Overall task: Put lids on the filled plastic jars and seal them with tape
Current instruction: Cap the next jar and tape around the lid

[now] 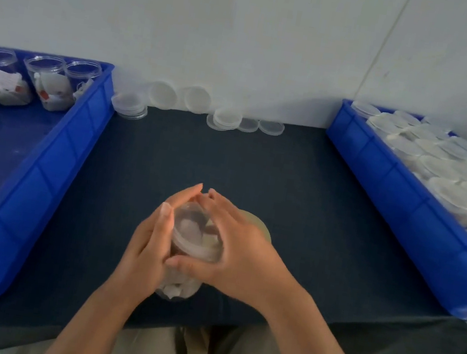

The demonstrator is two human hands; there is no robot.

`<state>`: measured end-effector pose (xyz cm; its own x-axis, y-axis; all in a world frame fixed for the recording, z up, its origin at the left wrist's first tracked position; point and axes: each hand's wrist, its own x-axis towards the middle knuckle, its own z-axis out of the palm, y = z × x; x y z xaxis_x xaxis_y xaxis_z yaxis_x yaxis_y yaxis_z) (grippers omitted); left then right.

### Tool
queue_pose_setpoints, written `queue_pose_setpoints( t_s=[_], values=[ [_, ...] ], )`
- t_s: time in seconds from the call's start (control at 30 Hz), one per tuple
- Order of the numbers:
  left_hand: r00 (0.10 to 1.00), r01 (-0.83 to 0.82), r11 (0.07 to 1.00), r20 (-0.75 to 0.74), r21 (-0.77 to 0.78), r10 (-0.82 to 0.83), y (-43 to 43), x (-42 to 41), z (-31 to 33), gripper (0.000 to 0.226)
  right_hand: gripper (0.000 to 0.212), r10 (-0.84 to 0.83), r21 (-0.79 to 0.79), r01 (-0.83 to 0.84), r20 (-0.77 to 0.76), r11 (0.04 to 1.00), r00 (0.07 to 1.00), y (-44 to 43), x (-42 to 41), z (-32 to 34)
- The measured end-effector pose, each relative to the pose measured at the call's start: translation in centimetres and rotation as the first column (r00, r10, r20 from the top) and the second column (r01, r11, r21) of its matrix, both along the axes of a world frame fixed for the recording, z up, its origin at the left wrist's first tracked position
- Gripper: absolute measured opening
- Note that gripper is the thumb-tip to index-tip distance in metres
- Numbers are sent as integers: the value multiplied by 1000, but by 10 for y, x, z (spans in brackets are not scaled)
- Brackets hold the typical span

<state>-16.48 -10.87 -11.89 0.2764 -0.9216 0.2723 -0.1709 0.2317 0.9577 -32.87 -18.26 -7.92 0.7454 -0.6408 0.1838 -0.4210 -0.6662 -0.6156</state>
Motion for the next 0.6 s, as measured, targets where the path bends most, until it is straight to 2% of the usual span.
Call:
queue_pose_setpoints(
  t_s=[0.07,0.13,0.2,0.3,0.37,0.47,0.6],
  values=[
    [1000,-11,1000,16,15,11,-1,-4,2,47,97,36,-9,-36,-15,999,999,0,-7,10],
    [995,-48,999,91,-19,50,-2,-5,-1,53,100,5,-15,-5,-26,1000,1000,0,-20,17],
    [994,-72,997,76,-20,73,-5,-1,-8,58,95,-60,-83,58,-19,995,998,-3,-42,26],
    [983,-160,980,109,114,148,-6,12,-24,63,85,-223,-177,219,-5,960,975,-18,-86,54],
    [972,-217,958,132,187,195,-6,19,-36,58,84,-378,-228,381,58,896,924,-34,-122,77],
    [965,-261,947,58,186,255,-9,27,-47,47,81,-584,-271,612,184,743,791,-63,-180,112],
    [963,-264,951,-1,160,268,-11,25,-45,39,74,-764,-363,748,132,556,632,-102,-257,144]
  ],
)
